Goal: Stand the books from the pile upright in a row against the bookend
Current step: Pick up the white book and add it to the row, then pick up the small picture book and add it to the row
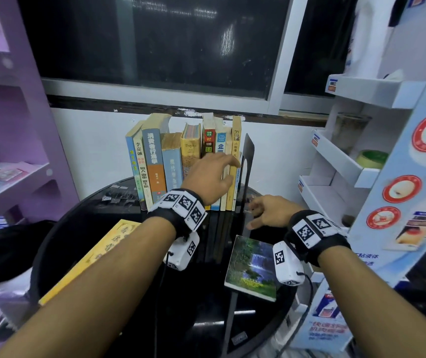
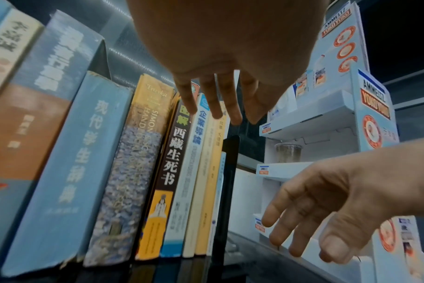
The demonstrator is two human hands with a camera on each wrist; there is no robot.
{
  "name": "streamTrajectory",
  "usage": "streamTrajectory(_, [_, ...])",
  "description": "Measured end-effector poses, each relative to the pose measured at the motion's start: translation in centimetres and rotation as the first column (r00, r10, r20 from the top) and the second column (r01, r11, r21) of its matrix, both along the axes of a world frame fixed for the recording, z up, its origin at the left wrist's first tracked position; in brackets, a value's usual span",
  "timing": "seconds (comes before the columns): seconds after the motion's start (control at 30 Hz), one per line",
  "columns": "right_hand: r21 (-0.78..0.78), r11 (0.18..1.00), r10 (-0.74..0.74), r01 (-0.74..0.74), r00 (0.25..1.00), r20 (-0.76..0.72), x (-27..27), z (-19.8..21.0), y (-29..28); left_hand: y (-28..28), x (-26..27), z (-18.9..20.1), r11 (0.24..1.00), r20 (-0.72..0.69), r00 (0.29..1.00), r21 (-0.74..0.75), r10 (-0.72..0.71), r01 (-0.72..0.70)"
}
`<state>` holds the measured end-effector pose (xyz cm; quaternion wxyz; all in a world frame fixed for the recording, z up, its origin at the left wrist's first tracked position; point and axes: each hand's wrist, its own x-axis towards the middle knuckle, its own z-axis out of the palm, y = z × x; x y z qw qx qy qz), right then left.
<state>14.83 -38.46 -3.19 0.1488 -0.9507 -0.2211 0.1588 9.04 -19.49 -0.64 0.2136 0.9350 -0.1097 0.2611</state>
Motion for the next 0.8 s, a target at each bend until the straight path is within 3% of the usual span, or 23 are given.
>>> streamTrajectory(0.1, [-0.089,0.996,-0.004,0.003,1.000,-0.017,-1.1,-0.2,-0.7,-1.1,-1.2,-1.5,0.998,-0.227,0.972,0.000,-0.065,0.066])
streamTrajectory(0.2, [-0.140,0.990,-0.007,-0.002,0.998,-0.066,-2.3,-0.5,-1.3,-2.5,-2.0,-2.8,0.996,-0.450,0.890,0.018,-0.073,0.091])
streamTrajectory(0.37, [-0.209,0.978,-0.005,-0.015,0.995,-0.095,-3.8,-1.6,-2.1,-4.2,-2.9,-4.6,0.995,-0.635,0.769,0.010,-0.071,0.100])
streamTrajectory(0.53, [-0.189,0.982,-0.014,-0.005,0.995,-0.102,-4.9,-2.7,-2.7,-5.2,-3.3,-6.2,0.997,-0.727,0.685,0.013,-0.044,0.078])
streamTrajectory(0.8, [-0.134,0.990,-0.040,0.034,0.998,-0.044,-5.2,-3.8,-2.6,-5.5,-3.7,-6.8,0.995,-0.749,0.663,0.060,-0.008,0.079])
